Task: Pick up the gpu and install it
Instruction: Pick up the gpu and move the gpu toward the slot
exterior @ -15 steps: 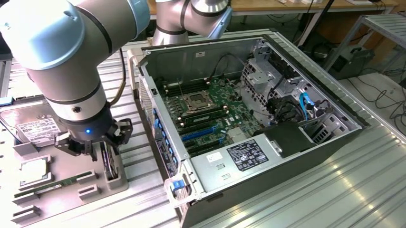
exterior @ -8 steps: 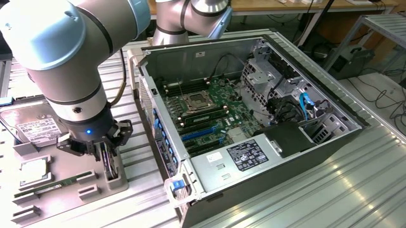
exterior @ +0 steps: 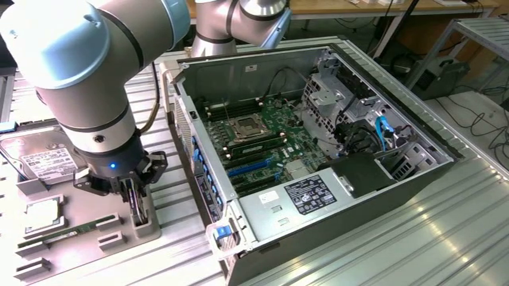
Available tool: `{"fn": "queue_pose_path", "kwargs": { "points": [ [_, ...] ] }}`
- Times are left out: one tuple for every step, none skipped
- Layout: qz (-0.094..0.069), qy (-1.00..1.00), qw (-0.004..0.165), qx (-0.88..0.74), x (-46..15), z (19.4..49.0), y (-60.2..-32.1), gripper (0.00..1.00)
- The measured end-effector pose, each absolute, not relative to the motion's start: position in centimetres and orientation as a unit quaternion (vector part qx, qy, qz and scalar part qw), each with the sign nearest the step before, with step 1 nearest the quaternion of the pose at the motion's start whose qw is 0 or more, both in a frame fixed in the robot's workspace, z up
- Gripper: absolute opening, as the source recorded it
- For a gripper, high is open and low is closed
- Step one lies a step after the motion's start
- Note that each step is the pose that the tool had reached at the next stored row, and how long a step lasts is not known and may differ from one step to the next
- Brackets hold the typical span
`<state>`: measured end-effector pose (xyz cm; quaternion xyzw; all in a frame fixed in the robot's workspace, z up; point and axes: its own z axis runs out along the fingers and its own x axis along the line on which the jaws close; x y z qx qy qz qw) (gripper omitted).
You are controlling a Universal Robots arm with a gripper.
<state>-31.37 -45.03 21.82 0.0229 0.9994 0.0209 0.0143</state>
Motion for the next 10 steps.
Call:
{"fn": "queue_pose_path", "kwargs": {
  "points": [
    [0.021, 0.999, 0.014, 0.023, -31.37, 21.82, -45.03, 0.36],
    [0.021, 0.999, 0.014, 0.023, -31.36, 21.82, -45.03, 0.36],
    [0.021, 0.999, 0.014, 0.023, -31.35, 21.82, -45.03, 0.36],
    [0.021, 0.999, 0.014, 0.023, -31.34, 21.82, -45.03, 0.36],
    [0.021, 0.999, 0.014, 0.023, -31.35, 21.82, -45.03, 0.36],
    [0.021, 0.999, 0.014, 0.023, -31.34, 21.82, -45.04, 0.35],
    [0.021, 0.999, 0.014, 0.023, -31.34, 21.82, -45.04, 0.35],
    [0.021, 0.999, 0.014, 0.023, -31.34, 21.82, -45.04, 0.28],
    [0.021, 0.999, 0.014, 0.023, -31.34, 21.82, -45.04, 0.28],
    [0.021, 0.999, 0.014, 0.023, -31.34, 21.82, -45.04, 0.28]
  ]
}}
